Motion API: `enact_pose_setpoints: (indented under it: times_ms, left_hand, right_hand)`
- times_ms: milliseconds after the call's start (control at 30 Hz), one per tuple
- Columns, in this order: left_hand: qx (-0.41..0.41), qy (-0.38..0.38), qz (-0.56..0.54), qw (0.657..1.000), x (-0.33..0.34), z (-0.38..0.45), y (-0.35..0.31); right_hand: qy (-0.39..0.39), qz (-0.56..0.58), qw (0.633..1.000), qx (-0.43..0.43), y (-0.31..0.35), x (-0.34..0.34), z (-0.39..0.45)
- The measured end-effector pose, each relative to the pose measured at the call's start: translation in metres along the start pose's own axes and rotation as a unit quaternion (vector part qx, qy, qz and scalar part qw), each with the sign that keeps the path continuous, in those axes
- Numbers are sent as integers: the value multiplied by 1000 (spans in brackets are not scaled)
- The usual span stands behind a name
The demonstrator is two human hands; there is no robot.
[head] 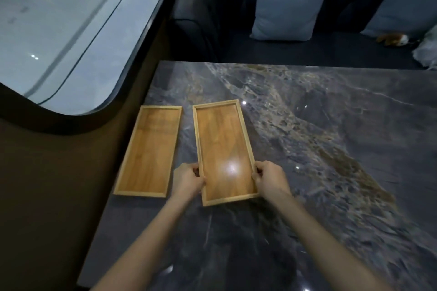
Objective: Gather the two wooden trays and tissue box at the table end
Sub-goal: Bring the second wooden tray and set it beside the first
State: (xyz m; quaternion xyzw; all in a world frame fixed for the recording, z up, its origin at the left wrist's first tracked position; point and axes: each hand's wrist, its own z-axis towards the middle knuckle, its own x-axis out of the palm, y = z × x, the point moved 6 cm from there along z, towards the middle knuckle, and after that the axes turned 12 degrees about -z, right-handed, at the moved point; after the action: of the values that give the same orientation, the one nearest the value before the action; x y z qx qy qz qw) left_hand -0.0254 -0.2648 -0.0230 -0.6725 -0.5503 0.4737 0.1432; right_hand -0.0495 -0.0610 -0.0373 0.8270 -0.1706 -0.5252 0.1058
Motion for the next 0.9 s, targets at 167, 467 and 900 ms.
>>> enact_pose_setpoints:
  times_ms: [167, 467, 900]
  left_hand:
    - [17, 17, 16, 1000, -19, 23, 14]
    - [29, 29, 35, 999, -29, 51, 34]
    - [214, -34, 165, 962, -47, 39, 33]
  right_hand:
    - [14, 16, 1000, 13, 24, 21, 10]
    - [-15, 10, 1000, 9, 48, 31, 12]
    - [-22, -33, 998, 46, 55, 44, 7]
